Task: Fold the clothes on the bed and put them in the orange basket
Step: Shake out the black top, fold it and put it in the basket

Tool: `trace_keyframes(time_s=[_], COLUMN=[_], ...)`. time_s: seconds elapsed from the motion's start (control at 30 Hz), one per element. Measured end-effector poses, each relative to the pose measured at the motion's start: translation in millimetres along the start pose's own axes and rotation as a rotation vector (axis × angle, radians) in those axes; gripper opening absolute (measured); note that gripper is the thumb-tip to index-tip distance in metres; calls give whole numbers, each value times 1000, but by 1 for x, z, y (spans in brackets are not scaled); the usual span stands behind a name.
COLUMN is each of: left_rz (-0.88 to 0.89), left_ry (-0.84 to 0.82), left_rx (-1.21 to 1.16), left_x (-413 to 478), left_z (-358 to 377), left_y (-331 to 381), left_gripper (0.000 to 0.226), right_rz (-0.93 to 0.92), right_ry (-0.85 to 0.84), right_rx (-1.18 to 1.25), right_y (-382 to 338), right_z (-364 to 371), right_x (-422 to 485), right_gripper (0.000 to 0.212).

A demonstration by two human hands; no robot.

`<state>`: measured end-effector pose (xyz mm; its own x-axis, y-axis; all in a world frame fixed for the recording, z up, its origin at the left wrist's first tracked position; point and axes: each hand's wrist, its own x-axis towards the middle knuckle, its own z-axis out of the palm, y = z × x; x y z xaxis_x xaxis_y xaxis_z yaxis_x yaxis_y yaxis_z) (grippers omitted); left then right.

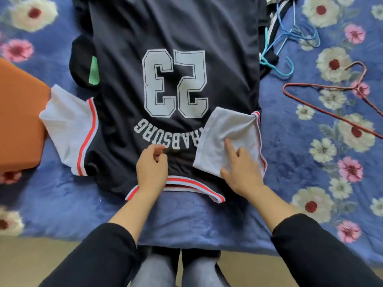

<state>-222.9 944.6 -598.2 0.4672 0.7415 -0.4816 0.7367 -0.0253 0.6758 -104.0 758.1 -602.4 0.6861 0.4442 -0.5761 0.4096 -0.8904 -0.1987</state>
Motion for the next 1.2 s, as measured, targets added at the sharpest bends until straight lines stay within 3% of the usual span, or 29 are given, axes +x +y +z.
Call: trace_keyframes(time_s=[0.07,0.13,0.2,0.27,0.33,0.4,0.47,0.53,0.7,0.87,0.93,1.03,1.1,1.2], left_rz=[98,76,-58,-276,-509,-597,-540,-486,-562,-384,-285,21,229,595], left_ry=[188,352,499,559,521,404,271,144,147,582,649,696,577,53], left_rx=[99,111,73,-39,-325,-671,-722,-689,-816,-594,-543,-314,-122,249], left_x=[6,15,29,46,64,77,86,91,103,86,80,77,75,69], left_z=[-30,-59,-95,-122,-150,-166,-175,-176,-190,-201,-202,-198,-183,-144], left_y=[-12,-23,-38,-52,-64,-68,-74,-70,-58,-30,-23,-23,-21,-33], left_gripper=[31,36,39,43,38,20,16,31,26,33,38,42,44,55], right_rz=[-66,-154,-207,-163,-91,-36,-18,-5,2,-2,-7,-12,-22,-44], right_ry=[63,130,195,96,-65,-139,-161,-174,-197,-221,-230,-247,-243,-226], right_rx=[-3,-98,-126,-71,-25,-53,-154,-240,-306,-347,-348,-341,-339,-325], right_y=[-24,-49,-87,-121,-150,-164,-170,-170,-177,-178,-177,-176,-176,-174], right_z=[2,6,11,13,21,23,27,29,28,26,24,23,24,25], right_x=[3,9,17,23,32,37,40,41,44,45,45,45,46,45], right_gripper=[78,75,75,77,80,86,91,94,94,97,99,100,100,98])
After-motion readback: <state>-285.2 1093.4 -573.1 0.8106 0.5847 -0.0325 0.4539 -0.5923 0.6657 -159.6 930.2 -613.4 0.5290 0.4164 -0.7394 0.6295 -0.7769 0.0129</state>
